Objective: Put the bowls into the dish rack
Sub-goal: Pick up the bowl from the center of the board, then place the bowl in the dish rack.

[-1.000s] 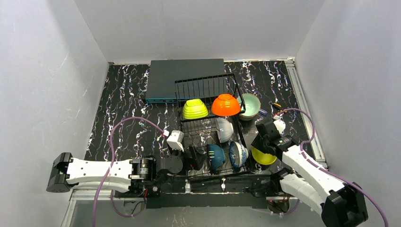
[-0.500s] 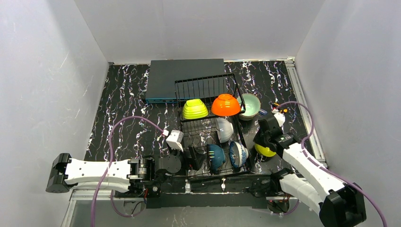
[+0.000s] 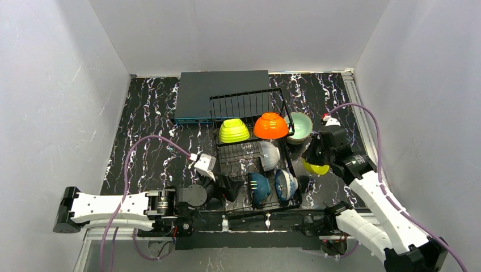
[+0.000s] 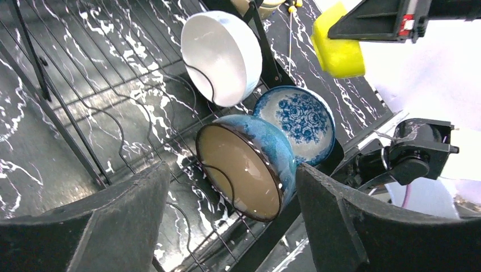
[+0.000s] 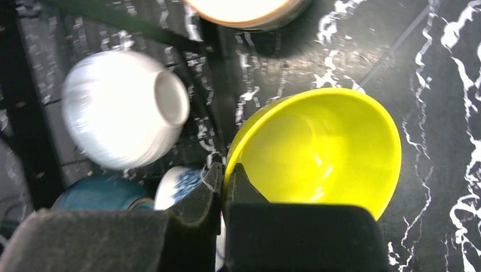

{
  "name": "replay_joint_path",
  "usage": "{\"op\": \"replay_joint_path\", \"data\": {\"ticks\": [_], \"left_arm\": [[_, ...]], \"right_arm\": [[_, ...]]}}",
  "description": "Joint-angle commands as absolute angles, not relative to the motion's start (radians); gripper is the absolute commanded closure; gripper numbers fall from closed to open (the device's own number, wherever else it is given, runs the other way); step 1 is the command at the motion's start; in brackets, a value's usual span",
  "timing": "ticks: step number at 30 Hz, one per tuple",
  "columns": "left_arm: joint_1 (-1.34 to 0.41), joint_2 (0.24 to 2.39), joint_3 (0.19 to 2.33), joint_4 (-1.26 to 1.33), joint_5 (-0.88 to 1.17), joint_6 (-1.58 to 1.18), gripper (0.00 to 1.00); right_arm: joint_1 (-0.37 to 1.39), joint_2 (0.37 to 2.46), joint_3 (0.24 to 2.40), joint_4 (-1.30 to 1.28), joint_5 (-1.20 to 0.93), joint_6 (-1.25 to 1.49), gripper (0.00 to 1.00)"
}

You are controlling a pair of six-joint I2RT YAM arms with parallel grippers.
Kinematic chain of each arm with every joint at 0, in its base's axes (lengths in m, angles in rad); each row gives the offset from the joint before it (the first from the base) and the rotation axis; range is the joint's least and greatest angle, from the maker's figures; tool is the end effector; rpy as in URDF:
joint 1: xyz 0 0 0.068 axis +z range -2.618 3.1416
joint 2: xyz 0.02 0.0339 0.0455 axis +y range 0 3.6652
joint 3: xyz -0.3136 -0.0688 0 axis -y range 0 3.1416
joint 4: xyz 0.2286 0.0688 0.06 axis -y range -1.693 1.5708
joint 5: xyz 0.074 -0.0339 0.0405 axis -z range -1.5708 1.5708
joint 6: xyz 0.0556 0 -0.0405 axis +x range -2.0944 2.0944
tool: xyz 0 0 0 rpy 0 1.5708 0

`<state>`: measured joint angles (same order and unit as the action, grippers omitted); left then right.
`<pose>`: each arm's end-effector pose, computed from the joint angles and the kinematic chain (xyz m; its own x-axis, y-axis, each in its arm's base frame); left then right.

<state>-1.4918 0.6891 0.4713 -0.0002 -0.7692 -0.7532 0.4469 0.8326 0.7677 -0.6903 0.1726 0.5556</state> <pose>0.0484 -0.1219 0.2974 -0.4657 -0.3445 -0.8151 0.4717 0.6827 -0.5580 0.1256 0.0496 0.3022 -0.6902 0.2454 -0.6807 0.0601 0.9569 0.2840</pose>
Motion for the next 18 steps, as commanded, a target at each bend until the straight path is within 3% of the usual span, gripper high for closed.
{"op": "replay_joint_path", "data": {"ticks": [1,9,13,18], "left_arm": [[-1.496,0.659,0.479,0.052,-0.799,-0.513,0.22],[-1.496,0.677,0.547,0.024,-0.618,-0.138,0.21],[-1.496,0.682,0.560,0.038,-0.421,0.086,0.20],[-1.496,0.717,0.637,-0.080,-0.315,0.255,0.17]], "right_arm": [[0.447,0.777,0.856,-0.728,-0.005,0.433,0.99],[0.447,0.721,0.923,-0.801,-0.219,0.388,0.99],[0.446,0.700,0.896,-0.779,-0.377,0.361,0.99],[0.448,0.708,0.901,-0.762,-0.544,0.322,0.99]]}}
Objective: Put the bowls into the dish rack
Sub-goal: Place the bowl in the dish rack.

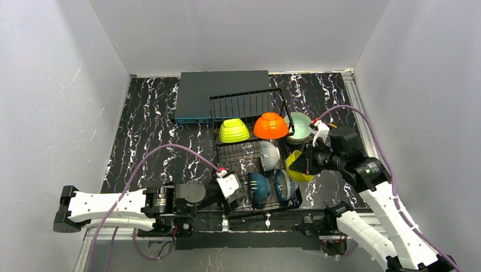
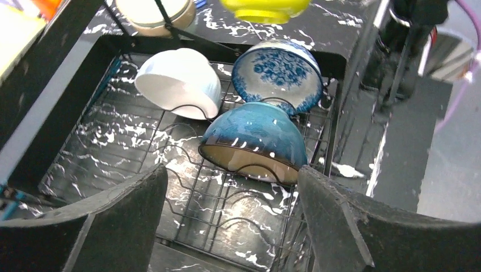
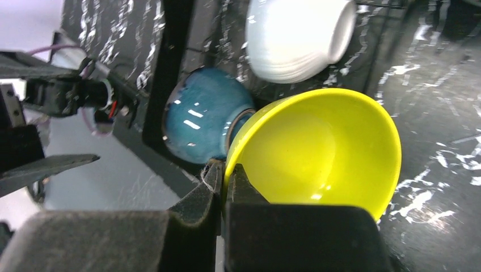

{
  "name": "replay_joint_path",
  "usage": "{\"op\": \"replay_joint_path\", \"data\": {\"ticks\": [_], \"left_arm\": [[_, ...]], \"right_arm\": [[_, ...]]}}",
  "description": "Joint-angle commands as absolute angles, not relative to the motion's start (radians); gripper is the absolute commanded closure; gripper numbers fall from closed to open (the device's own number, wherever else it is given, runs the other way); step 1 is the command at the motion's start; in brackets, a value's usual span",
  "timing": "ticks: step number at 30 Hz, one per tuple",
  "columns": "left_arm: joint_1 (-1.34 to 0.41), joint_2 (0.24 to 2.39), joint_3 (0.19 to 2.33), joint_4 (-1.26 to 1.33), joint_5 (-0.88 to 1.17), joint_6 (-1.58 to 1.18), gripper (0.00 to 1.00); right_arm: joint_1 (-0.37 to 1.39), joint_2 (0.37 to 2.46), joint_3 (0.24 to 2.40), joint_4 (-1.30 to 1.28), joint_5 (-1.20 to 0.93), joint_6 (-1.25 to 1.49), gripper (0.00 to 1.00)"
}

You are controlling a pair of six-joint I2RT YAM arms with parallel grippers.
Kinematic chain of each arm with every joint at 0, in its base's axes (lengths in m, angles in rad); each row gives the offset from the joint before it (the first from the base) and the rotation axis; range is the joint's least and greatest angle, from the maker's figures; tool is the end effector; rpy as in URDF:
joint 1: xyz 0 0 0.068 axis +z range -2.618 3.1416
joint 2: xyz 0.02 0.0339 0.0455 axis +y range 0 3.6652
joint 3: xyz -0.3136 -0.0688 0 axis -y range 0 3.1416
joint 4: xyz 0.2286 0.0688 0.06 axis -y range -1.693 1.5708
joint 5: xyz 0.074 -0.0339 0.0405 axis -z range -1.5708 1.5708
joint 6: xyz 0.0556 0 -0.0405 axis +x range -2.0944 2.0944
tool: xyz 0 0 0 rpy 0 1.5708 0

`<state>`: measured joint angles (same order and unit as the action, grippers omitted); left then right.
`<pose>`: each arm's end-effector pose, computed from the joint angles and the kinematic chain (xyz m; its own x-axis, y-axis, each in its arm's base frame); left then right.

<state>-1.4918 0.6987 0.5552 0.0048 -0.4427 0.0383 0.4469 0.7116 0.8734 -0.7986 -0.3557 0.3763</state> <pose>0.0346 -0.1355 0.3247 0.0223 0.1567 -0.9874 0.8671 0.4886 0.0971 0.0817 0.0606 0.3393 -0.7404 0.0272 -0.6716 -0.4145 0.7681 0.4880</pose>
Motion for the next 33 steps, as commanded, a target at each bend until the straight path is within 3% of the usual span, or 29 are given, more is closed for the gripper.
{"op": "replay_joint_path", "data": {"ticks": [1,2,4,15,23,33], "left_arm": [[-1.496,0.727,0.653,-0.109,-0.305,0.278,0.15],[-1.496,0.733,0.665,-0.126,-0.299,0.301,0.08],[-1.496,0.740,0.684,-0.149,-0.280,0.340,0.06],[-1.494,0.663,0.687,-0.171,-0.135,0.464,0.05],[-1.479,0.743,0.758,-0.211,-0.113,0.501,0.04],[-1.307,0.844,0.866,-0.243,0.190,0.521,0.04]], "right_arm": [[0.447,0.709,0.909,-0.759,-0.563,0.317,0.99],[0.447,0.709,0.920,-0.755,-0.581,0.305,0.99],[0.447,0.707,0.937,-0.750,-0.609,0.294,0.99],[0.447,0.697,0.897,-0.628,-0.889,0.281,0.99],[0.449,0.736,0.883,-0.617,-1.048,0.248,0.99],[0.455,0.762,0.861,-0.636,-1.136,0.219,0.99]]}}
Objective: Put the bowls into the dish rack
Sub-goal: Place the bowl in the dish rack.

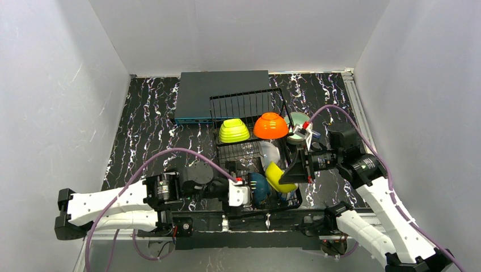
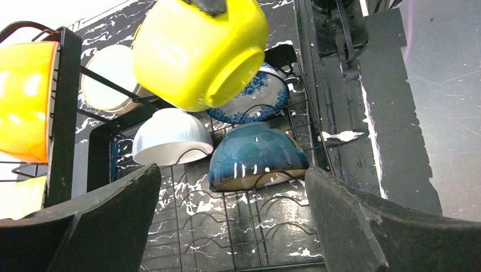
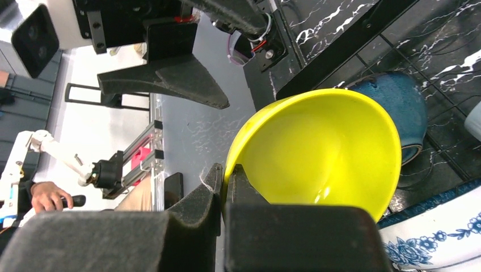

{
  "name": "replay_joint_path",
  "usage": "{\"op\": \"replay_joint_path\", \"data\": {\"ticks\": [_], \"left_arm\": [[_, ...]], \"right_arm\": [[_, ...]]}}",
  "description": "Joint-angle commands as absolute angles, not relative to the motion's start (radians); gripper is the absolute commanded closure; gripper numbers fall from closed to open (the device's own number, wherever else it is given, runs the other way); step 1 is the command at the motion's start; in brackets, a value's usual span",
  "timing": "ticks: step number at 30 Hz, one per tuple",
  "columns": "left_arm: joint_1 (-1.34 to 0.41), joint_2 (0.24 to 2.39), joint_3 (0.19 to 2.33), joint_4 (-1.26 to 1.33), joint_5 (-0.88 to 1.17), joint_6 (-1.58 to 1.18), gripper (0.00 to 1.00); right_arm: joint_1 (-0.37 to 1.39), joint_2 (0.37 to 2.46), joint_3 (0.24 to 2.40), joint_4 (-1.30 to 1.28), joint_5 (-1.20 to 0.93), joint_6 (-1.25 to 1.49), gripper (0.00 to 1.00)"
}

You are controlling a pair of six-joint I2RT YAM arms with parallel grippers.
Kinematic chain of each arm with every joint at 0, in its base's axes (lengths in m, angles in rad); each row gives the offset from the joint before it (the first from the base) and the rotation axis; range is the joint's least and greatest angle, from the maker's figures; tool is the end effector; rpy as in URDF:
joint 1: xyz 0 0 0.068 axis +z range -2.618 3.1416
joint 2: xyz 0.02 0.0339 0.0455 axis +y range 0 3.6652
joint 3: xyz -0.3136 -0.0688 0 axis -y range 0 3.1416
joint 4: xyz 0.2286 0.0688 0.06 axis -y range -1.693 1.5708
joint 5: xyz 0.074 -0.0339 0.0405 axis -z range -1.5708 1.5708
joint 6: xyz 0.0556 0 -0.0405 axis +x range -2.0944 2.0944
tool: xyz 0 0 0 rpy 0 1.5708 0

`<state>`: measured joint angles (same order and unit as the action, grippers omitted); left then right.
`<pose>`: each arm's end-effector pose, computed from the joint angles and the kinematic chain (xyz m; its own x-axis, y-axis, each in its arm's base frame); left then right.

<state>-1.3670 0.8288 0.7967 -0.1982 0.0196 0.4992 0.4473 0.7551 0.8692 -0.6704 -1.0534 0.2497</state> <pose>0.0323 -0.1615 0.3677 0.4300 0.2842 -0.8569 0.8851 0.0542 0.4622 0.0676 0.0860 0.3605 -0.6786 -0.1900 -0.7095 -0.7345 0.1792 0.6546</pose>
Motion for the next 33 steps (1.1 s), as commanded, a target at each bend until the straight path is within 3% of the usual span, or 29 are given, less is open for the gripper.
{"op": "replay_joint_path", "data": {"ticks": [1,11,25,33], "left_arm": [[-1.294,0.851,0.879,-0.256,0.222,0.526,0.04],[-1.260,0.911,0.945,-0.317,0.386,0.604,0.02],[-1.249,1.036,1.010,-0.383,0.490,0.623,0.03],[-1.251,1.117,0.999,-0.329,0.589,0.554,0.16]], "right_arm": [[0.459,0.764,0.860,-0.642,-1.141,0.214,0.99],[0.535,0.785,0.835,-0.632,-1.171,0.210,0.99],[0.842,0.845,0.820,-0.403,-0.985,0.365,0.99],[0.887,0.852,0.816,-0.312,-0.947,0.426,0.99]]}}
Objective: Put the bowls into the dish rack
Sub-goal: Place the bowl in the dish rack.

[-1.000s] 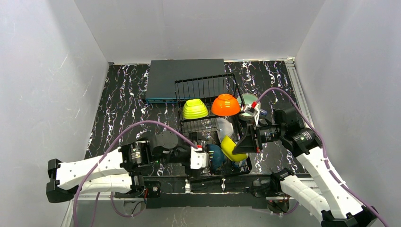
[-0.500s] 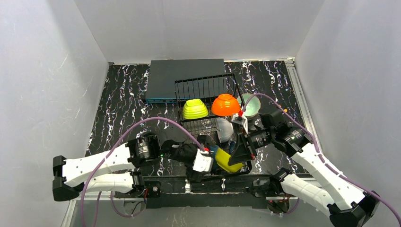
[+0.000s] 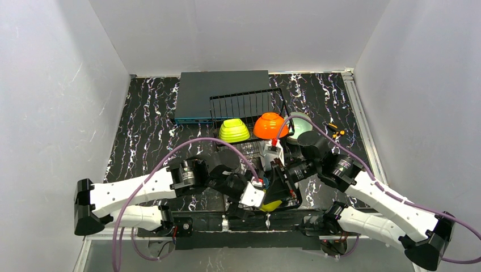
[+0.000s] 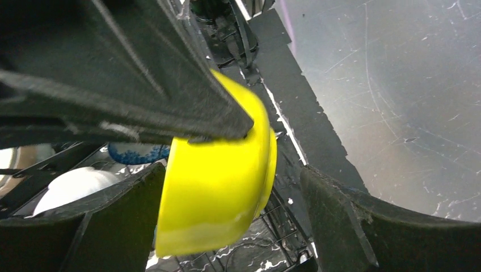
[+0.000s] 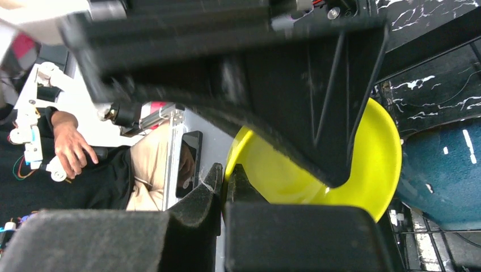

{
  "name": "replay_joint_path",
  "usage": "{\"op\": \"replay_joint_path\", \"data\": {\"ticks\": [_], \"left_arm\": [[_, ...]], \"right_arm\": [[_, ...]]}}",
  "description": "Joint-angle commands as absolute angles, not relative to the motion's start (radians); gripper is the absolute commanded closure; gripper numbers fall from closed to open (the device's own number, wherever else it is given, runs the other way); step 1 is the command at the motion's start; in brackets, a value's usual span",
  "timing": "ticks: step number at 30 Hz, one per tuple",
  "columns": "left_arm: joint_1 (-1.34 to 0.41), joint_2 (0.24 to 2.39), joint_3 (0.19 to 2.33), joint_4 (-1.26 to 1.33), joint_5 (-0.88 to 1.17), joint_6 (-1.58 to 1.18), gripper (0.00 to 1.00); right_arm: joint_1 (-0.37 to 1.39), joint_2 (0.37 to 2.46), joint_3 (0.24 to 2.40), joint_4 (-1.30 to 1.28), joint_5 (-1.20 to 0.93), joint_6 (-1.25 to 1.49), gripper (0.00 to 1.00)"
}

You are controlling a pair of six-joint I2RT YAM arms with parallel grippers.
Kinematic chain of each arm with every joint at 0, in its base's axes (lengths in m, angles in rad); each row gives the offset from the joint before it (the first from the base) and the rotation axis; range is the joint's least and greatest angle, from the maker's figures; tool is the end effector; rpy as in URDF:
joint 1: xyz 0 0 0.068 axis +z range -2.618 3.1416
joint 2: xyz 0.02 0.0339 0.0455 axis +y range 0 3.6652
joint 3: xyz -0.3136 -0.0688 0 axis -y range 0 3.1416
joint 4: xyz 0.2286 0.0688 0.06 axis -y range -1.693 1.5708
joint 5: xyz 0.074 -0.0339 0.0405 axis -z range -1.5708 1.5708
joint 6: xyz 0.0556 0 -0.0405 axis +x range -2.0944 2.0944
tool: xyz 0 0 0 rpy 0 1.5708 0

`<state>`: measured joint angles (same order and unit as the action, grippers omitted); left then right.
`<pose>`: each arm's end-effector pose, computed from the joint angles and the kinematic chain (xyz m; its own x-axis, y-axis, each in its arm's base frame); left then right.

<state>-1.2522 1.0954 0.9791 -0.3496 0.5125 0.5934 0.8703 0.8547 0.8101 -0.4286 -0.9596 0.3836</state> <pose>0.0430 -0.2174 0.3704 0.4229 0.2737 -0.8639 0.8786 -0.3572 0.3170 0.0551 0.1360 0.3516 -0.6125 -0.3932 -0.6857 -0.7326 -0.0434 0.6792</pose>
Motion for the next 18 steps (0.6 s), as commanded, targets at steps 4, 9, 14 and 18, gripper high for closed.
{"op": "replay_joint_path", "data": {"ticks": [4,9,14,18], "left_arm": [[-1.255,1.136,0.980,-0.265,0.577,0.527,0.25],[-1.258,1.139,0.962,-0.254,0.535,0.546,0.40],[-1.258,1.116,0.948,-0.286,0.500,0.571,0.52],[-1.258,1.103,0.943,-0.305,0.478,0.544,0.87]], "right_arm": [[0.896,0.857,0.818,-0.307,-0.943,0.428,0.99],[0.900,0.860,0.819,-0.309,-0.939,0.427,0.99],[0.902,0.853,0.819,-0.306,-0.932,0.426,0.99],[0.902,0.858,0.819,-0.305,-0.911,0.426,0.99]]}}
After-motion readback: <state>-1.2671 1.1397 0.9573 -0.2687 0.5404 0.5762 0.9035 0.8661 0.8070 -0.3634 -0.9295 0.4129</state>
